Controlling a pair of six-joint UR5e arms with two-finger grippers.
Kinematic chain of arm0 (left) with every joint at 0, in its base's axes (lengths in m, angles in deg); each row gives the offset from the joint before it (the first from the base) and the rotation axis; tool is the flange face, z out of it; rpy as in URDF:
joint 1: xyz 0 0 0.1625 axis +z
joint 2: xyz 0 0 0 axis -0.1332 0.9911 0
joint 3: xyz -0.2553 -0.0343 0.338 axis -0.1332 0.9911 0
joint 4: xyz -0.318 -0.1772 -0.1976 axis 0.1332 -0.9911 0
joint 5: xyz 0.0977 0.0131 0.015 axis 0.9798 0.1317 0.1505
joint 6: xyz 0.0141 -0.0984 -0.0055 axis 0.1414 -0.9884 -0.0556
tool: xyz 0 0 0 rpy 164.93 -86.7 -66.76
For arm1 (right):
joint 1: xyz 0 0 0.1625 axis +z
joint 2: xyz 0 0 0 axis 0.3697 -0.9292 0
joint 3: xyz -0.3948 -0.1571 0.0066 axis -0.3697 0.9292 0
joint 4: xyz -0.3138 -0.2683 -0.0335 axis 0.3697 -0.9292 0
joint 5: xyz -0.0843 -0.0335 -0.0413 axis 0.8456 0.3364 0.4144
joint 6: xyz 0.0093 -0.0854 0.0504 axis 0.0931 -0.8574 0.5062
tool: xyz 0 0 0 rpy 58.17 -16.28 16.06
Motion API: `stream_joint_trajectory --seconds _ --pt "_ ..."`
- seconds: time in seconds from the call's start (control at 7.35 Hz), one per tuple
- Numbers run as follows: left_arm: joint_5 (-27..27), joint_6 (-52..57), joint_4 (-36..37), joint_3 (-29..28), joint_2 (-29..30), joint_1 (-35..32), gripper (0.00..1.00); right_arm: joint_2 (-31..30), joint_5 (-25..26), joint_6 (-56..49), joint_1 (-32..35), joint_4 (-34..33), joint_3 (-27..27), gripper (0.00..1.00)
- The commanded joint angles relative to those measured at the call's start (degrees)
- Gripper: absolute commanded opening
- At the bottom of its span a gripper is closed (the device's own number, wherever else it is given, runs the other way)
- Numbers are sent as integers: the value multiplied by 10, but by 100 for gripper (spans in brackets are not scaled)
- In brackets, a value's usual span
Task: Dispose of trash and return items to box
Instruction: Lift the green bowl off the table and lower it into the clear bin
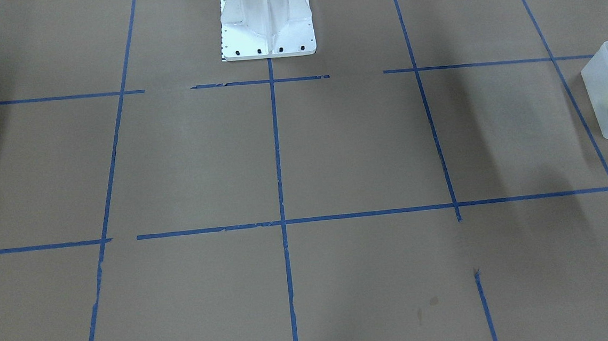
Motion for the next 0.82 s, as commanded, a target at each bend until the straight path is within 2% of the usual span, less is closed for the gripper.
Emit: stream_joint_trajectory --seconds 0.0,0.27,0.41,0.54,0.68 --pt "43 60 13 -92 9 -87 0 0 1 0 0 0 -1 100" --pt "58 60 9 -152 7 -145 0 1 1 0 -1 0 -1 100" --pt "95 60 7 -167 5 -149 0 1 2 0 -1 1 -1 100" --pt "104 60 2 -168 0 -149 11 1 3 0 -1 1 -1 100" --pt "105 60 0 -162 -5 -149 99 1 3 0 -1 1 -1 100"
